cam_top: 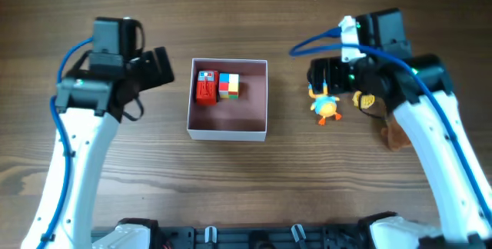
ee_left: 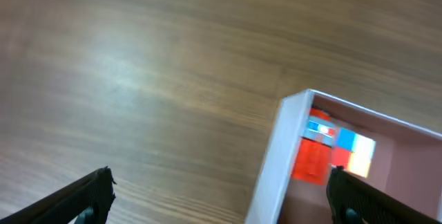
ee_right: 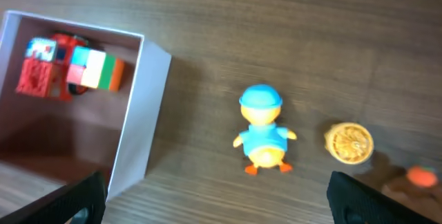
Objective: Pack container
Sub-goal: 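Grasp the yellow duck toy with the right gripper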
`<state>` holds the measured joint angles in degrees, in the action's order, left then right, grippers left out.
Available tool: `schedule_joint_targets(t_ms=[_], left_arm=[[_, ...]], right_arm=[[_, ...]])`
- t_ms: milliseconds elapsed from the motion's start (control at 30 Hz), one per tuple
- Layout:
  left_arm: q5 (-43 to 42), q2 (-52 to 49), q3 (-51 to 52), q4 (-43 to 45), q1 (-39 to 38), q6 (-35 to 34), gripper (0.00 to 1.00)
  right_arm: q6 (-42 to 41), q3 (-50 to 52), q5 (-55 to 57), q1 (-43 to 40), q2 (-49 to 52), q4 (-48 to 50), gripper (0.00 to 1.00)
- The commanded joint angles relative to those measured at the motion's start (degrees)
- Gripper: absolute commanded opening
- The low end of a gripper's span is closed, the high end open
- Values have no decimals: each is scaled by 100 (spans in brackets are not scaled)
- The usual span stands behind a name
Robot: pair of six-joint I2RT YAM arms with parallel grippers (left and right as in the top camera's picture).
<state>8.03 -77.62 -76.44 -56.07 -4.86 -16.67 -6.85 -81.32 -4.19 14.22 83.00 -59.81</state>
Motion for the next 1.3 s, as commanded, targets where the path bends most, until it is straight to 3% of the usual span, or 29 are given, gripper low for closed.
schedule_joint_targets(t_ms=[0, 167, 300, 533, 767, 967, 1267], left_arm=[[-522, -278, -50, -15, 640, -48, 100], [-570, -894, -50, -22, 723, -7, 100], [-758, -1596, -48, -13, 723, 22, 100], [-1213, -2535, -48, -15, 723, 168, 100], [-1668, -2616, -33, -13, 704, 299, 97], [-1921, -2675, -28, -9, 236, 302, 84], [-1917, -2675, -28, -9, -356, 297, 83]], right_arm=[[-234, -63, 17, 17, 1086, 96, 100], [-229, -59, 17, 17, 2367, 223, 100], [-214, -35, 302, -20, 2800, 278, 100], [-210, 243, 317, -138, 2830, 511, 99], [-208, 922, 315, -138, 2835, 1104, 96], [-85, 940, 313, -138, 2835, 1108, 98], [-68, 940, 315, -138, 2835, 1082, 99]])
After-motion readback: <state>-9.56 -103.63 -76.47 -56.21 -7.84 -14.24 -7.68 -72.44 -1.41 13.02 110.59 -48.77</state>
